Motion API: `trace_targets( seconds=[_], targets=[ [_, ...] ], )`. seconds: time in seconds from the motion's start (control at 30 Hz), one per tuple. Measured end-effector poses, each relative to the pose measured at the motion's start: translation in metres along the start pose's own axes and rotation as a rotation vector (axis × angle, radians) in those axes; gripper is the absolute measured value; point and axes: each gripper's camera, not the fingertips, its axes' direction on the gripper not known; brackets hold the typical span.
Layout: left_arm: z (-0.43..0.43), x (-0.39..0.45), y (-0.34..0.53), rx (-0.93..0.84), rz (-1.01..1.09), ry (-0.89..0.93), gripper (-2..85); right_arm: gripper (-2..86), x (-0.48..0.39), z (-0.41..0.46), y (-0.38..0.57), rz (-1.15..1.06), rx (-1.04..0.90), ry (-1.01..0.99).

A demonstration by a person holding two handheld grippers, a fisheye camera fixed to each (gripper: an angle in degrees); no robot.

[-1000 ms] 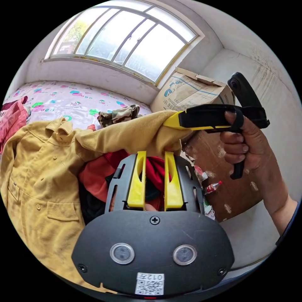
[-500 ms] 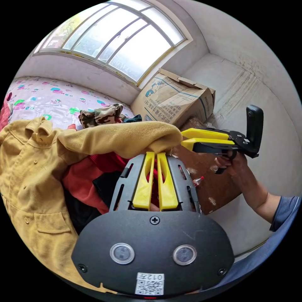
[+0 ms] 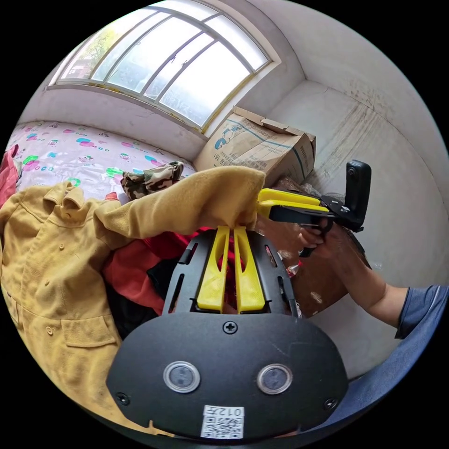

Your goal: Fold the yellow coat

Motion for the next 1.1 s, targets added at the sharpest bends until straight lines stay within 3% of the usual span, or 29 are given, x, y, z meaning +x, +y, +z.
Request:
trace_targets(
  seconds=[0.13, 0.3, 0.5, 0.73, 1.0, 1.1],
  targets=[
    [-0.009, 0.0, -0.012, 0.012, -0.053, 0.022, 0.0, 2.9, -0.001, 0.024, -0.023, -0.069, -0.099, 0.082],
    [-0.017, -0.003, -0.049, 0.184, -0.483, 0.308, 0.0, 1.6, 0.042, 0.001, -0.098, -0.072, -0.136, 0.161],
    [-0.024, -0.007, -0.09, 0.276, -0.697, 0.449, 0.1, 1.2, 0.019, 0.02, -0.155, -0.186, -0.235, 0.231],
    [-0.093, -0.06, -0.15, 0.252, -0.576, 0.356, 0.3, 1.3, -0.019, 0.082, -0.227, -0.217, -0.3, 0.222],
    [-0.2, -0.171, -0.21, 0.041, -0.451, 0.185, 0.5, 1.9, -0.042, 0.172, -0.282, 0.085, -0.237, -0.245],
    [-0.225, -0.205, -0.22, -0.004, -0.442, 0.124, 0.6, 2.5, -0.065, 0.205, -0.283, 0.095, -0.187, -0.306]
  ],
)
